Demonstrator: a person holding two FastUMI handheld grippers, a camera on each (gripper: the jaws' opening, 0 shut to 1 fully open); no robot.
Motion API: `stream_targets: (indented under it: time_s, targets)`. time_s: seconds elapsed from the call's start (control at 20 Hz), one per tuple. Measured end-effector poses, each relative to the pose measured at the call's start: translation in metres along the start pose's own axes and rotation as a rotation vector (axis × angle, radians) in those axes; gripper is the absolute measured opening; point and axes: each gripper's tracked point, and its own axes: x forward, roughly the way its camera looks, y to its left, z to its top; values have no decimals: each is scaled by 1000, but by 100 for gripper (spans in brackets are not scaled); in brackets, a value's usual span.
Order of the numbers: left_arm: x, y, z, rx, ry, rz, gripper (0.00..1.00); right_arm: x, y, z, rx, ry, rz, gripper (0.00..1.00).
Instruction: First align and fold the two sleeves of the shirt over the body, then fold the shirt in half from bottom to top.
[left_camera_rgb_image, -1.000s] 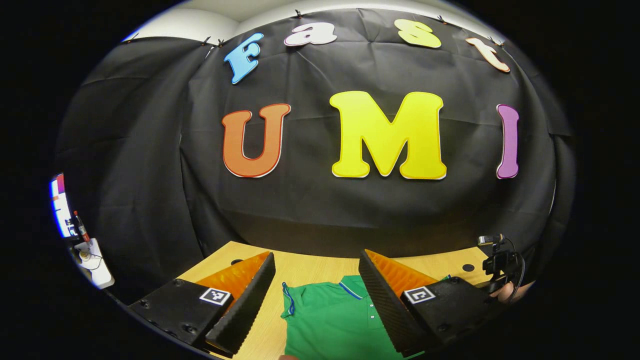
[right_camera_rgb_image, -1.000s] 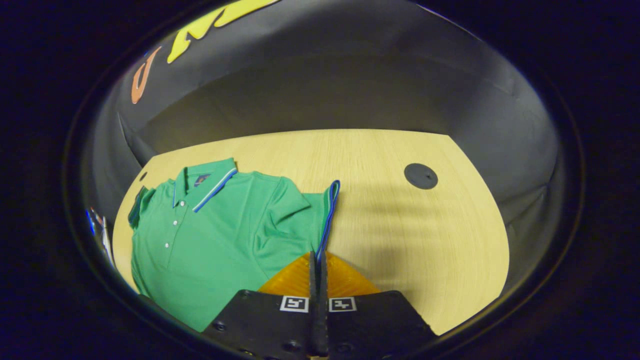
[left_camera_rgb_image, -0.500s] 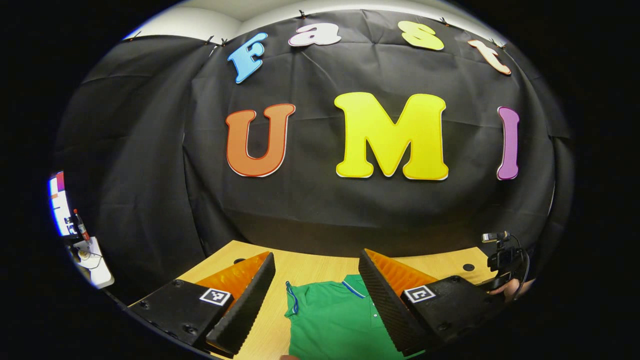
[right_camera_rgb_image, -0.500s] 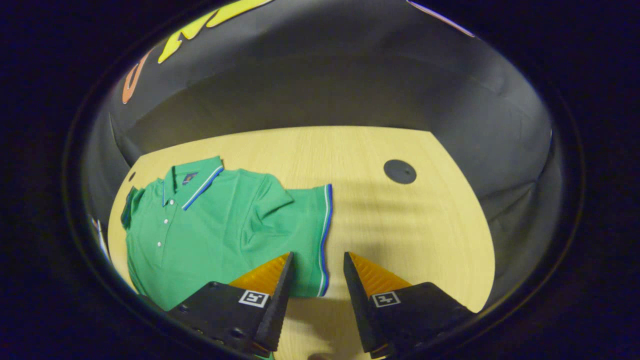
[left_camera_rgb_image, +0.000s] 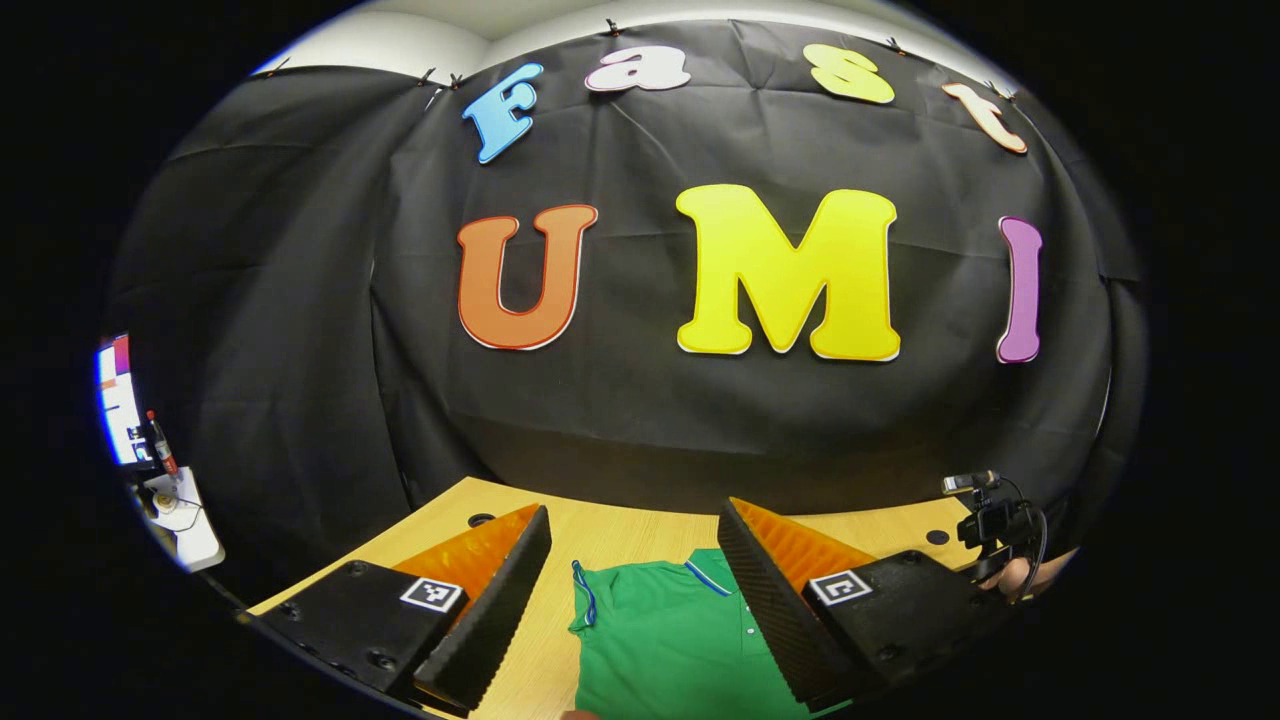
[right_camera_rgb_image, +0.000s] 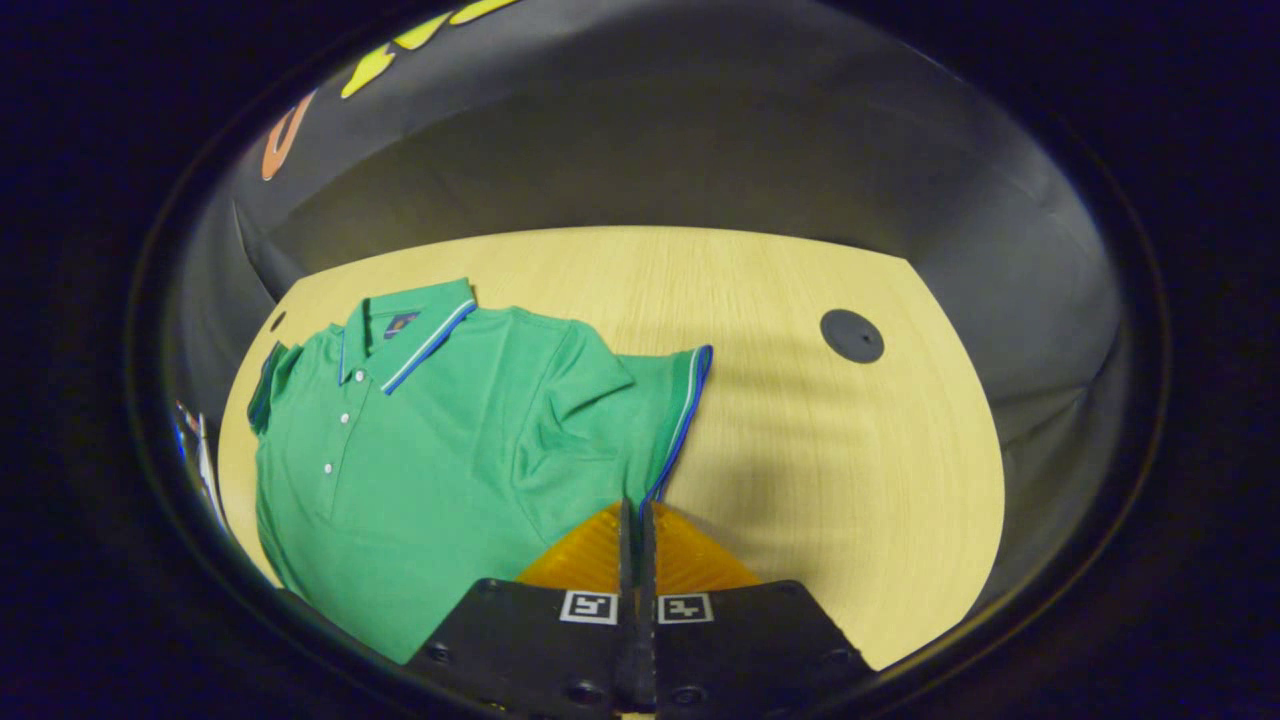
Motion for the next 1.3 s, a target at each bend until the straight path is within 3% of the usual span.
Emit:
stream_targets:
  time_s: [0.15, 0.3, 0.65, 0.9, 1.05, 1.15, 1.25, 1.3]
  targets:
    - [0, 5, 0, 0, -2, 7, 100, -17, 17, 14, 71, -42, 71, 0]
    - [0, 9, 2, 0, -5, 9, 100, -33, 34, 20, 61, -56, 108, 0]
    - [-4, 21, 6, -13, -27, 9, 100, -54, 79, 51, 41, -93, 94, 0]
    - [-10, 44, 4, -27, -24, 27, 100, -50, 141, 47, -27, -52, 87, 0]
    - [-13, 64, -6, -35, 4, 36, 100, -54, 190, 44, -25, -35, 144, 0]
    - [-16, 76, -14, -39, 24, 37, 100, -59, 214, 47, -16, -60, 176, 13]
    - [-15, 85, -20, -37, 36, 26, 100, -71, 230, 48, 1, -87, 197, 19]
    - [-12, 89, -23, -35, 40, 17, 100, -79, 231, 48, -2, -101, 188, 39]
